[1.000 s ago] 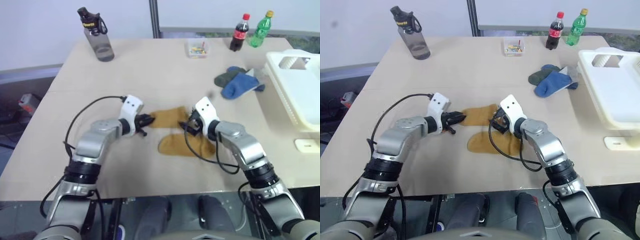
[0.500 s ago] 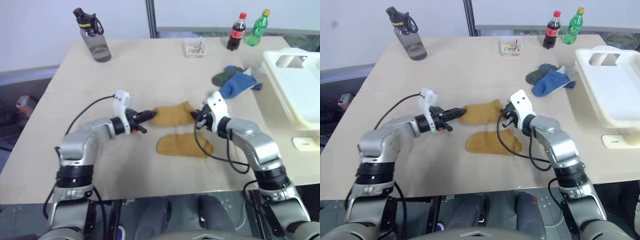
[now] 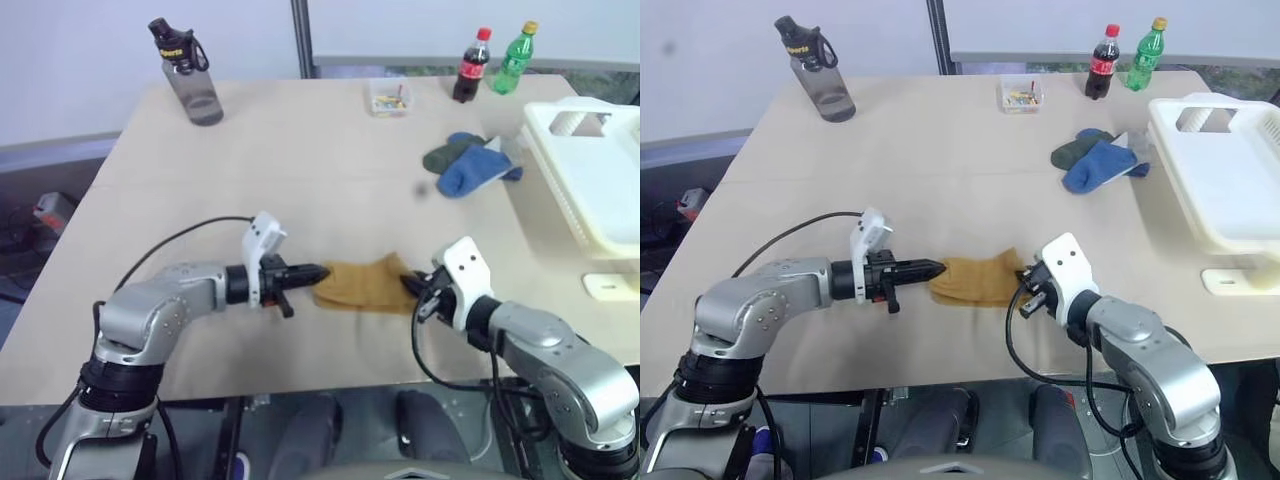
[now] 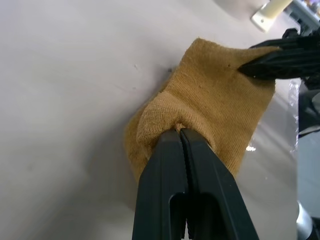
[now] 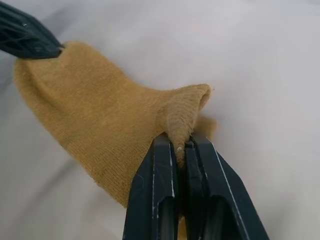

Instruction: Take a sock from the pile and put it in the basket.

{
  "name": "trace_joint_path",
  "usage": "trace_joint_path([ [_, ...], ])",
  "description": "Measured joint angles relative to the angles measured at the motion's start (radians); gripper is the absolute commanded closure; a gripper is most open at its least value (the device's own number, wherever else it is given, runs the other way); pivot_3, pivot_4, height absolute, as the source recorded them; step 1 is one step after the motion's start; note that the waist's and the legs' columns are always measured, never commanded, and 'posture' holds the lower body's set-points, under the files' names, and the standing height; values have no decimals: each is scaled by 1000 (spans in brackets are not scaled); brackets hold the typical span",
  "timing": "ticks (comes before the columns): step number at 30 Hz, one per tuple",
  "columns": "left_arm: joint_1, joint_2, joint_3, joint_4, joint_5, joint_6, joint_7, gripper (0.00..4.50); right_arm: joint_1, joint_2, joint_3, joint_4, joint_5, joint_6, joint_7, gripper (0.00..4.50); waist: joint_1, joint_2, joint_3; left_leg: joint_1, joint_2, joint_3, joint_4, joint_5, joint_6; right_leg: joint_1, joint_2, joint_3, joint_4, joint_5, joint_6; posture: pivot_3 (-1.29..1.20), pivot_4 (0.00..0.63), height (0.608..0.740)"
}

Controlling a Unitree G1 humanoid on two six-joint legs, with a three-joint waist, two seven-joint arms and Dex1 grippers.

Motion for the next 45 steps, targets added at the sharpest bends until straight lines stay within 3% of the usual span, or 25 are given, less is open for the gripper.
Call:
trace_joint_path([
  [6, 0, -51, -78, 27, 84, -85, 26, 4500, 51, -21, 15, 29, -36, -61, -20, 4383, 2, 0, 0, 0, 0, 0, 0, 2, -3, 0, 0, 0, 0, 0, 0, 0, 150, 740],
  [9, -7, -53, -92, 62, 113, -102, 21, 3729, 86, -46, 52, 72, -64, -109, -23, 4500, -1, 0, 0, 0, 0, 0, 0, 1, -2, 0, 0, 0, 0, 0, 0, 0, 150, 740],
  [10, -10, -53, -92, 66, 115, -103, 20, 3359, 87, -50, 57, 78, -70, -118, -23, 3933, -1, 0, 0, 0, 0, 0, 0, 1, -2, 0, 0, 0, 0, 0, 0, 0, 150, 740],
  [11, -11, -53, -92, 68, 115, -104, 19, 3238, 87, -53, 61, 79, -72, -123, -23, 3786, 0, 0, 0, 0, 0, 0, 0, 1, -1, 0, 0, 0, 0, 0, 0, 0, 150, 740],
  [12, -15, -52, -92, 77, 119, -111, 13, 2834, 92, -66, 67, 80, -80, -138, -23, 3599, 0, 0, 0, 0, 0, 0, 0, 1, -1, 0, 0, 0, 0, 0, 0, 0, 150, 740],
  [14, -14, -31, -92, 91, 126, -123, -11, 2791, 108, -103, 68, 73, -101, -159, -24, 2703, 1, 0, 0, 0, 0, 0, 0, 1, -1, 0, 0, 0, 0, 0, 0, 0, 150, 740],
  [19, -17, 53, -47, 123, 74, -110, -136, 2791, 152, -153, -53, -30, -53, -179, 35, 2703, 1, 0, 0, -1, 0, -1, 0, -1, 1, 0, 0, -1, -1, 0, 0, 0, 150, 740],
  [22, -21, 124, -36, 125, 29, -66, -223, 2791, 166, -189, -150, -88, 13, -184, 101, 3517, 0, 0, 0, 0, 0, 0, 0, -1, 1, 1, 0, -1, -1, 0, 1, 0, 150, 740],
  [24, -31, 126, -36, 128, 13, -40, -236, 2791, 165, -209, -170, -94, 31, -199, 132, 4402, 0, 0, 0, 0, 0, -1, 0, -1, 2, 1, 0, -1, -1, 0, 1, 0, 150, 740],
  [28, -74, 89, -49, 165, 25, -17, -196, 2791, 112, -228, -103, -42, 23, -278, 174, 4459, 0, -1, 0, 1, 1, -1, 1, -1, 2, 2, 0, -2, -1, 0, 1, 0, 150, 740],
  [33, -109, 33, -101, 171, 38, 40, -153, 2791, 28, -196, 107, 187, -80, -426, 200, 4459, -1, -1, 0, 1, 0, 0, 1, 0, 1, 2, 0, -1, -1, 0, 0, 0, 150, 740],
  [39, -109, 66, -162, 156, 58, 62, -154, 2791, -26, -207, 253, 385, -229, -622, 246, 4459, -3, -1, -1, 1, 0, 0, 0, 2, -3, 2, 0, -1, -1, 0, 0, 0, 150, 740],
  [42, -94, 93, -113, 167, 56, 55, -155, 2027, -20, -201, 258, 390, -248, -643, 247, 4500, -2, -1, -1, 2, 1, -1, 0, 0, -1, 2, 1, -1, 0, 0, 0, 0, 150, 740],
  [45, -94, 143, -38, 171, 37, 76, -158, 465, -10, -191, 251, 388, -256, -642, 244, 4500, -1, -1, -1, 3, 1, -1, 0, -1, 1, 2, 2, -1, 0, 0, 0, 0, 150, 740],
])
